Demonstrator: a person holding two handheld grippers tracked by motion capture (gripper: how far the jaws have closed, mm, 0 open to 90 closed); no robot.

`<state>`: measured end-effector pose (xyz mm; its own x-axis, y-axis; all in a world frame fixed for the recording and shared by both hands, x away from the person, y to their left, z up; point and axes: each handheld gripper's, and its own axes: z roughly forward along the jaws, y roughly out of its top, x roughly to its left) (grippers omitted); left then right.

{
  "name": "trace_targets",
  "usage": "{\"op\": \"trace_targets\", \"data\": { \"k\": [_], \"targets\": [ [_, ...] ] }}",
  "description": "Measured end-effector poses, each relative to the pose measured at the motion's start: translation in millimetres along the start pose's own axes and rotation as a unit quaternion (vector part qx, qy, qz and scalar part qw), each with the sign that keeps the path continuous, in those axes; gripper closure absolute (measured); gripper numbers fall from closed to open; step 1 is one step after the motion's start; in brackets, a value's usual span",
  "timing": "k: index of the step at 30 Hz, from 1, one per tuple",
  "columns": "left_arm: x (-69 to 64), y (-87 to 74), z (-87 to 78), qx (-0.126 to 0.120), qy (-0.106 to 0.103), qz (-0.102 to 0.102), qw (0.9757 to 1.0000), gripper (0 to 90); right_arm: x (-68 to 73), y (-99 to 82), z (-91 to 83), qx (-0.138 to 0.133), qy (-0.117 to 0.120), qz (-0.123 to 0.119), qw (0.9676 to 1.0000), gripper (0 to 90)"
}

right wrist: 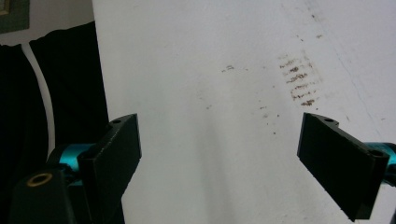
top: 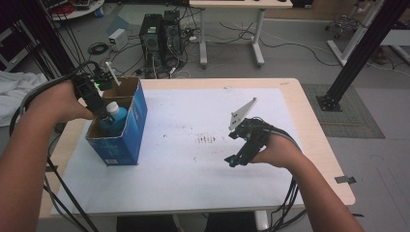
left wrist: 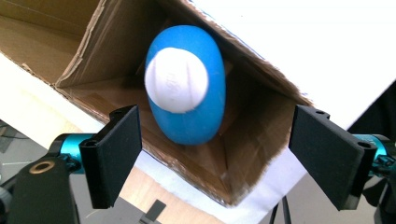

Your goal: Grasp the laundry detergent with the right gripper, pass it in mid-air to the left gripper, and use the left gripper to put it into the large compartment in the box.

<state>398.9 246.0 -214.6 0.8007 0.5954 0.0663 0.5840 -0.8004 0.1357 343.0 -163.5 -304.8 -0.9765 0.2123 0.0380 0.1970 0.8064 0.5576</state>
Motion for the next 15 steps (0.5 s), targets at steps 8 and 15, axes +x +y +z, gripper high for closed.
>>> {"op": "trace_targets", "data": {
  "k": [8,15],
  "targets": [
    [-13.1,1.9,-15.0,-0.011,0.002,0.015,0.9998,14.5,1.2,4.2,-4.6,0.0,-0.002,-0.001,1.0,12.8],
    [-25.7,6.9,-24.1,-0.012,0.007,0.041,0.9991,10.8,1.1,6.0,-6.9,0.004,-0.002,-0.001,1.0,12.8]
  ]
}}
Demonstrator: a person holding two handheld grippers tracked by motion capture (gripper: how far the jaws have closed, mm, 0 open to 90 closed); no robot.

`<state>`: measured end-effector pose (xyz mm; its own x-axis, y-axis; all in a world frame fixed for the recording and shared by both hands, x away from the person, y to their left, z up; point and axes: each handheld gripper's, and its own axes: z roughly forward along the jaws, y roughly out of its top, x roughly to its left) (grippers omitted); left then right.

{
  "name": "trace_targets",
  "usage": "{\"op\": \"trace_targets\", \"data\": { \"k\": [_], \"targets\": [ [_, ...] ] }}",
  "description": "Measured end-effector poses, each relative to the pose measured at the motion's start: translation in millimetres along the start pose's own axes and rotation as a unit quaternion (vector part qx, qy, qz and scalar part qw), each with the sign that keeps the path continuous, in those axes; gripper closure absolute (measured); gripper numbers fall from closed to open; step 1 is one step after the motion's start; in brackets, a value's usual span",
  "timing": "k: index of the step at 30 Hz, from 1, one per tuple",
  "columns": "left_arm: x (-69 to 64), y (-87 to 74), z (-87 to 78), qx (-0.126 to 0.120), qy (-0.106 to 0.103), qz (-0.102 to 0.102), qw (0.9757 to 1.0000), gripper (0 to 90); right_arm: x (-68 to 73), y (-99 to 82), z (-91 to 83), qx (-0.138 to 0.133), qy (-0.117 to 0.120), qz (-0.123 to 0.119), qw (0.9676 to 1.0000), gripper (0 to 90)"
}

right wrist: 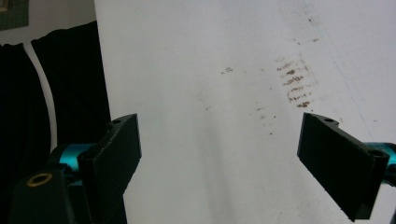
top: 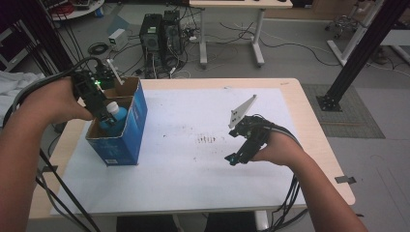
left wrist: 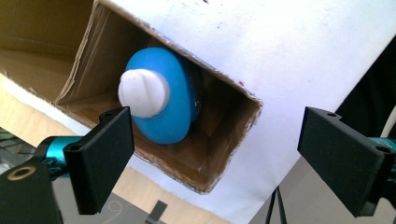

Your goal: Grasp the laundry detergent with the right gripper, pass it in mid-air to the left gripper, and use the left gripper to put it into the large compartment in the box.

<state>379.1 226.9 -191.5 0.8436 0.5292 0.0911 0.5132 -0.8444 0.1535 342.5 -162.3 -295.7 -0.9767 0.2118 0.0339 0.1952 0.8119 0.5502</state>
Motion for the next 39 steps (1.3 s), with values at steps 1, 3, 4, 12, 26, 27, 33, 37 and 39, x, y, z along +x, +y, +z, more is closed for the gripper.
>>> {"op": "trace_targets", "data": {
  "k": [1,3,4,12,26,27,33,37,39],
  "targets": [
    [-2.0,1.3,-0.8,0.002,-0.001,0.005,1.0,10.8,-0.7,0.2,-0.2,0.0,0.0,-0.004,1.0,12.8],
    [-6.1,4.9,-2.3,0.002,0.0,0.015,0.9999,10.8,-0.7,0.4,-0.9,0.001,0.001,-0.002,1.0,12.8],
    [-8.1,7.0,-2.6,0.0,-0.001,0.022,0.9998,10.7,-1.0,0.9,-1.7,0.003,0.002,0.0,1.0,12.8],
    [-25.5,29.9,-1.1,-0.014,-0.013,0.072,0.9972,9.5,-6.8,7.6,-12.4,0.025,-0.004,-0.004,0.9997,12.8],
    [-62.5,76.8,26.6,0.015,-0.034,0.17,0.9848,9.5,-20.5,14.3,-12.8,0.102,0.009,-0.009,0.9947,12.8],
    [-63.9,79.1,28.7,0.016,-0.034,0.171,0.9846,9.5,-21.5,14.7,-11.5,0.107,0.009,-0.009,0.9942,12.8],
    [-72.9,95.5,47.3,0.029,-0.032,0.182,0.9823,9.5,-22.3,15.4,-2.9,0.134,0.015,-0.015,0.9908,12.8],
    [-75.0,102.6,57.7,0.031,-0.033,0.189,0.9808,9.5,-21.1,15.3,1.3,0.149,0.014,-0.018,0.9886,12.8],
    [-75.6,104.9,62.6,0.031,-0.034,0.192,0.9802,9.6,-20.2,15.2,3.9,0.156,0.015,-0.02,0.9875,12.8]
  ]
}}
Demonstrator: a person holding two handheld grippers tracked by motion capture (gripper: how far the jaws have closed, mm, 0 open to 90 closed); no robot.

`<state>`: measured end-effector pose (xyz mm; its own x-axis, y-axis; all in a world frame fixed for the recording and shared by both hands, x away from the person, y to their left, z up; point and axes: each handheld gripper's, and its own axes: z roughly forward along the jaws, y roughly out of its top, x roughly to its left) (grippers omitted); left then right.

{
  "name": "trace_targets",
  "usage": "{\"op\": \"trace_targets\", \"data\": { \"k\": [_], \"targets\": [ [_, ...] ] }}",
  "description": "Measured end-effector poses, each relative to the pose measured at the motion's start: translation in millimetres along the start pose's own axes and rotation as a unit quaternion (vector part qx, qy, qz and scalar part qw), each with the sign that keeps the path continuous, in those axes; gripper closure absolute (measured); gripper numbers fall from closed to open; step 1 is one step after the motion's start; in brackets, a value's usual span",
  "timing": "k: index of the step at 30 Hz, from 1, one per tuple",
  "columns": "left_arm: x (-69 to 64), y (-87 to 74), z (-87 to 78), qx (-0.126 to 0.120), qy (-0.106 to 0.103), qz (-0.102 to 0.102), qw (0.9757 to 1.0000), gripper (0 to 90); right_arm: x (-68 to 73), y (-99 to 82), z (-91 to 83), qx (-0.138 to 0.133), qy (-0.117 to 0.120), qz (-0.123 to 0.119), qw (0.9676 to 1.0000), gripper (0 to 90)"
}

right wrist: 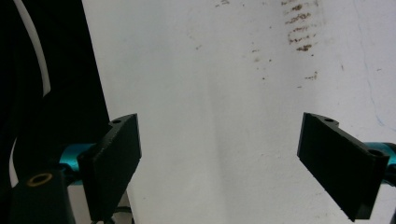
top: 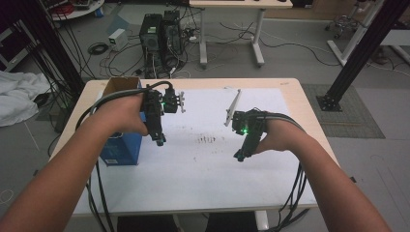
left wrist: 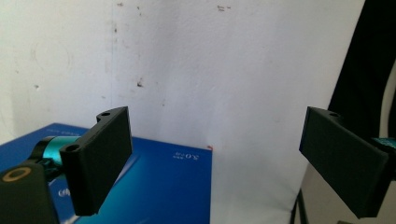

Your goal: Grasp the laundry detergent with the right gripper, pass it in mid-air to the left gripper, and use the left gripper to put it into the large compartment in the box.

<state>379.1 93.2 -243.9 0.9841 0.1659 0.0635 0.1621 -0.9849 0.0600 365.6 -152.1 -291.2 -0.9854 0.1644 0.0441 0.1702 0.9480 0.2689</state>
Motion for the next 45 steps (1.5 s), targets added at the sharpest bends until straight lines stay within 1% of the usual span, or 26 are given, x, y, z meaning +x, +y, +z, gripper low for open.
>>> {"op": "trace_targets", "data": {
  "k": [1,2,3,5,6,7,8,10,15,18,21,23,27,28,29,33,37,39,45],
  "targets": [
    [0.5,1.1,3.4,-0.001,-0.006,0.002,1.0,9.5,0.0,0.3,1.1,0.003,-0.001,-0.002,1.0,12.8],
    [0.6,1.8,5.9,-0.002,-0.007,0.004,1.0,9.5,1.6,0.6,2.8,0.013,0.001,0.003,0.9999,12.8],
    [0.4,2.4,8.1,-0.001,-0.006,0.005,1.0,9.5,1.0,0.7,4.6,0.02,0.0,-0.004,0.9998,12.8],
    [0.0,2.9,10.7,0.001,-0.006,0.008,1.0,9.5,1.2,0.5,8.2,0.032,-0.001,-0.004,0.9995,12.8],
    [0.0,2.9,10.7,0.001,-0.006,0.008,1.0,9.5,1.2,0.5,8.2,0.032,-0.001,-0.004,0.9995,12.8],
    [0.0,2.9,10.7,0.001,-0.006,0.008,1.0,9.5,1.1,0.3,9.9,0.037,-0.001,-0.004,0.9993,12.8],
    [-1.5,3.4,13.3,-0.007,-0.009,0.015,0.9998,9.5,0.9,0.1,12.7,0.046,-0.002,-0.005,0.9989,12.8],
    [-2.7,3.5,14.7,-0.013,-0.012,0.017,0.9997,9.6,0.4,0.0,14.3,0.05,0.001,-0.006,0.9988,12.8],
    [-4.1,2.9,16.2,-0.017,-0.011,0.018,0.9996,9.5,-1.5,0.4,15.8,0.053,0.006,-0.007,0.9985,12.8],
    [-5.1,2.8,17.4,-0.016,-0.013,0.019,0.9996,9.5,-2.7,0.6,17.0,0.071,0.003,-0.008,0.9974,12.8],
    [-6.1,2.9,18.5,-0.017,-0.02,0.022,0.9994,9.5,-3.7,0.8,16.9,0.089,-0.006,-0.007,0.996,12.8],
    [-6.6,3.0,19.1,-0.019,-0.023,0.022,0.9993,9.5,-5.6,0.6,15.9,0.087,-0.01,-0.009,0.9961,12.8],
    [-6.7,2.9,19.3,-0.02,-0.024,0.023,0.9992,9.5,-6.5,0.4,15.3,0.086,-0.012,-0.004,0.9962,12.8],
    [-6.4,2.5,20.1,-0.022,-0.026,0.022,0.9992,9.5,-8.2,0.6,15.1,0.087,-0.018,-0.005,0.996,12.8],
    [-6.4,2.5,20.3,-0.021,-0.026,0.021,0.9992,9.5,-7.9,0.7,14.7,0.089,-0.02,-0.002,0.9959,12.8],
    [-5.9,2.3,21.1,-0.02,-0.028,0.024,0.9991,9.5,-8.9,1.0,14.2,0.086,-0.021,-0.002,0.9961,12.8],
    [-6.8,2.4,23.2,-0.016,-0.028,0.022,0.9992,9.5,-9.4,1.4,14.5,0.088,-0.028,0.002,0.9957,12.8],
    [-6.8,2.0,23.6,-0.018,-0.029,0.022,0.9992,9.5,-9.5,2.0,14.6,0.088,-0.031,0.003,0.9957,12.8],
    [-6.8,1.0,22.7,-0.022,-0.031,0.02,0.9991,9.5,-9.3,3.1,14.8,0.085,-0.028,0.002,0.996,12.8]
  ]
}}
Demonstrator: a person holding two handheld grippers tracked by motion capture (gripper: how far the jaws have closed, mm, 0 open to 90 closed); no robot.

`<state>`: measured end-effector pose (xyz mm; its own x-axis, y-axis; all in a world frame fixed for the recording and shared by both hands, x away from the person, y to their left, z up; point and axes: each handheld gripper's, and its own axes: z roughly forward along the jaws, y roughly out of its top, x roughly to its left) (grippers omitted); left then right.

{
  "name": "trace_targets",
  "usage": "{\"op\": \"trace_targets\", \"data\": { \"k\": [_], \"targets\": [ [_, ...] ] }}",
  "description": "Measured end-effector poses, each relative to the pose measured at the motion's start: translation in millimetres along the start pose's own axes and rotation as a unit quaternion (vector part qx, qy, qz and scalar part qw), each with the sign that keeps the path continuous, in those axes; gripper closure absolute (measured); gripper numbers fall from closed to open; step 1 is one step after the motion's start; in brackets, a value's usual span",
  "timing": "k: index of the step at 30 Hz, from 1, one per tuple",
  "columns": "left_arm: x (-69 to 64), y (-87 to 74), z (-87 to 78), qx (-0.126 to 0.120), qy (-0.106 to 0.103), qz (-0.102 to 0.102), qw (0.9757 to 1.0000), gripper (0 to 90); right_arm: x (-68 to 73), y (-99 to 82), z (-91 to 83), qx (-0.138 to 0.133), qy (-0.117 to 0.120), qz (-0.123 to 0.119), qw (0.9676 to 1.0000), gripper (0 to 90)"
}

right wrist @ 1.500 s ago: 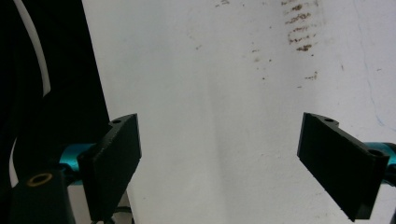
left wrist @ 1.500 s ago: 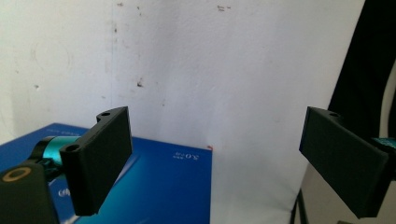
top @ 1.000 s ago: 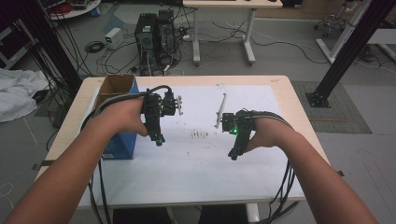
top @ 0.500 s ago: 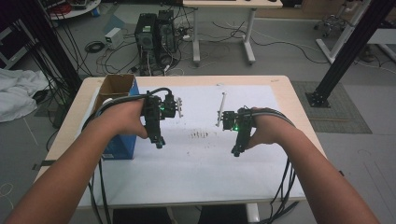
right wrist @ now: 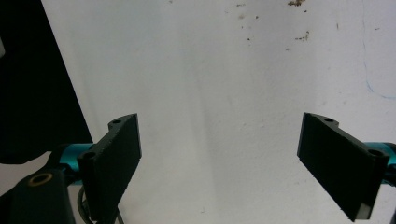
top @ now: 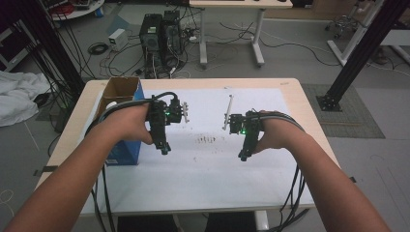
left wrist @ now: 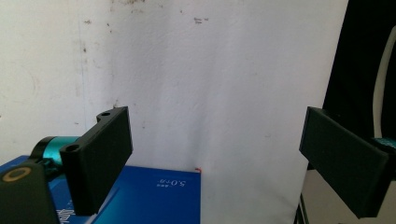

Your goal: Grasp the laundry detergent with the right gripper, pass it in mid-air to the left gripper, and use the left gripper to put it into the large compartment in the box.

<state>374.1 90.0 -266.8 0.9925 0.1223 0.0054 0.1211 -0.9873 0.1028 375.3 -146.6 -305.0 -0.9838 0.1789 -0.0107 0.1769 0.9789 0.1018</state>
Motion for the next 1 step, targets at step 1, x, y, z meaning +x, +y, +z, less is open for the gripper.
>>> {"op": "trace_targets", "data": {
  "k": [1],
  "targets": [
    [0.0,0.0,0.0,0.0,0.0,0.0,1.0,9.5,0.0,0.0,0.0,0.0,0.0,0.0,1.0,12.8]
  ]
}}
